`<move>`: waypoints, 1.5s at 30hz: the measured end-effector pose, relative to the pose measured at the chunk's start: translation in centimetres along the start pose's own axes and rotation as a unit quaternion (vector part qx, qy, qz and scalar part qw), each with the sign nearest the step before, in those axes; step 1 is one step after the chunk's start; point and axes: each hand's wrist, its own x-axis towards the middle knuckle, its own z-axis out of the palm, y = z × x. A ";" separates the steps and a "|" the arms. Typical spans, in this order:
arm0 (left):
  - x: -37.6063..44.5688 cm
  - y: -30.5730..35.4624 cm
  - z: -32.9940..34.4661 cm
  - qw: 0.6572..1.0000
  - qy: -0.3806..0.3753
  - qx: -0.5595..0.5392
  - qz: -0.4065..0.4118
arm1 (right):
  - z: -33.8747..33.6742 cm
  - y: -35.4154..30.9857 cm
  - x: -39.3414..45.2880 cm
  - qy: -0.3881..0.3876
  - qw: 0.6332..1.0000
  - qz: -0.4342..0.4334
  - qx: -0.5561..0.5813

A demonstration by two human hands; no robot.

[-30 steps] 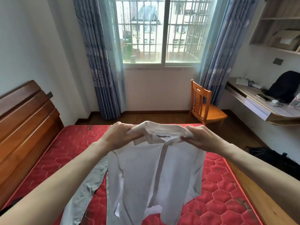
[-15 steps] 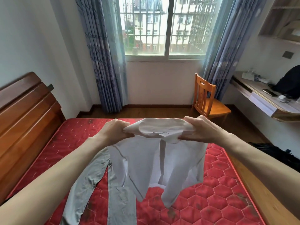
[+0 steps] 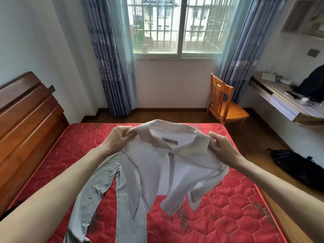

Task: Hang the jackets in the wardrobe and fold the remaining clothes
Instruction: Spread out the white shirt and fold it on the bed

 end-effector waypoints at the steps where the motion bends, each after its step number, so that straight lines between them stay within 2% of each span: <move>1: 0.0 -0.3 -0.2 1.000 0.003 0.019 0.003 | -0.1 0.2 -0.2 -0.022 0.999 -0.011 -0.030; 4: 0.1 -1.2 -0.6 0.998 -0.003 0.067 0.007 | -1.4 1.2 -0.1 -0.075 0.985 -0.053 -0.143; 9: 0.9 -0.9 0.7 0.994 0.040 0.100 0.026 | -2.2 1.9 2.6 0.063 0.977 -0.057 -0.195; 13: 3.9 0.4 0.1 0.982 0.080 0.163 0.042 | -3.2 1.3 6.4 0.091 0.974 -0.048 -0.203; 17: 6.5 2.6 -1.7 0.963 0.158 0.207 0.071 | -6.2 -0.9 9.4 0.162 0.925 -0.157 -0.306; 19: 6.6 3.1 -2.3 0.953 0.182 0.225 0.088 | -7.7 -1.2 9.4 0.164 0.897 -0.221 -0.347; 21: 5.6 2.8 -2.3 0.944 0.189 0.246 0.114 | -8.3 -0.8 8.1 0.140 0.886 -0.251 -0.363; 23: 3.8 1.8 -1.2 0.933 0.194 0.260 0.156 | -7.9 0.4 6.1 0.120 0.891 -0.248 -0.362; 25: 1.6 0.3 1.0 0.932 0.188 0.251 0.181 | -6.4 2.1 3.7 0.120 0.904 -0.209 -0.353; 29: -2.4 -3.0 5.6 0.962 0.131 0.201 0.128 | -2.6 5.1 -1.5 0.117 0.917 -0.109 -0.364; 31: -3.8 -4.1 6.6 0.976 0.086 0.181 0.090 | -1.4 6.0 -3.6 0.073 0.935 -0.023 -0.345; 33: -4.8 -4.2 6.6 0.987 0.037 0.149 0.055 | -0.9 5.9 -5.3 -0.046 0.962 0.089 -0.252; 34: -5.0 -4.1 6.6 0.989 0.007 0.143 0.031 | -0.9 5.6 -5.9 -0.109 0.965 0.132 -0.200; 37: -4.9 -3.1 5.6 0.975 -0.145 0.150 -0.075 | -1.9 4.3 -6.9 -0.224 0.944 0.204 -0.128; 40: -4.6 -2.6 4.1 0.938 -0.273 0.150 -0.155 | -3.7 2.8 -7.2 -0.345 0.897 0.259 -0.097; 43: -4.3 -2.5 3.3 0.913 -0.323 0.153 -0.199 | -4.8 2.1 -6.8 -0.416 0.859 0.282 -0.094; 45: -4.0 -3.3 3.7 0.910 -0.323 0.159 -0.204 | -4.3 2.9 -6.2 -0.390 0.873 0.263 -0.126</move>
